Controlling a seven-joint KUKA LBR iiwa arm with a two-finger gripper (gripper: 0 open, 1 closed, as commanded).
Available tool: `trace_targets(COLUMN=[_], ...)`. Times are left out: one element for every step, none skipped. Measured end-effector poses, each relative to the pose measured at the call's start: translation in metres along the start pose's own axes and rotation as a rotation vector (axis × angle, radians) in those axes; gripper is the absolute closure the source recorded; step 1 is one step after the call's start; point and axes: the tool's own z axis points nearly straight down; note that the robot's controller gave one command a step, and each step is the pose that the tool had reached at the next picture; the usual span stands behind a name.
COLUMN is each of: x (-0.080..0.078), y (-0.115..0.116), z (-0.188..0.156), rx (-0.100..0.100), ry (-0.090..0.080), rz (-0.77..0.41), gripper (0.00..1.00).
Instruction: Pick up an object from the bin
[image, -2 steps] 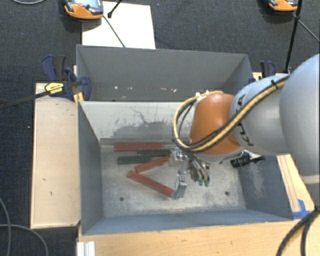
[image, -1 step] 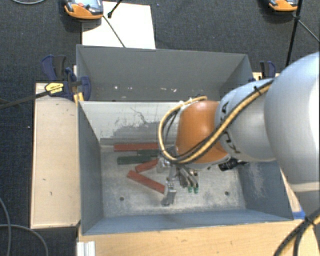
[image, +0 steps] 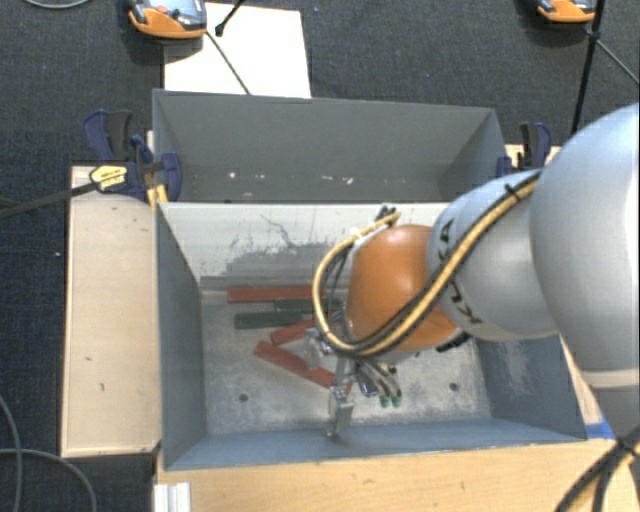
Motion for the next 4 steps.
trace_targets(x=[-0.044,-0.059,-0.059,-0.061], y=[0.014,-0.055,-0.054,-0.046], z=[0.009,0.02,0.019,-0.135], rx=[0.002,0.002,0.001,0.003], ry=[0.002,0.001,0.001,-0.003], rz=[-0.094,-0.89,-0.89,-0.809], gripper=[0.0,1.0,1.0,1.0])
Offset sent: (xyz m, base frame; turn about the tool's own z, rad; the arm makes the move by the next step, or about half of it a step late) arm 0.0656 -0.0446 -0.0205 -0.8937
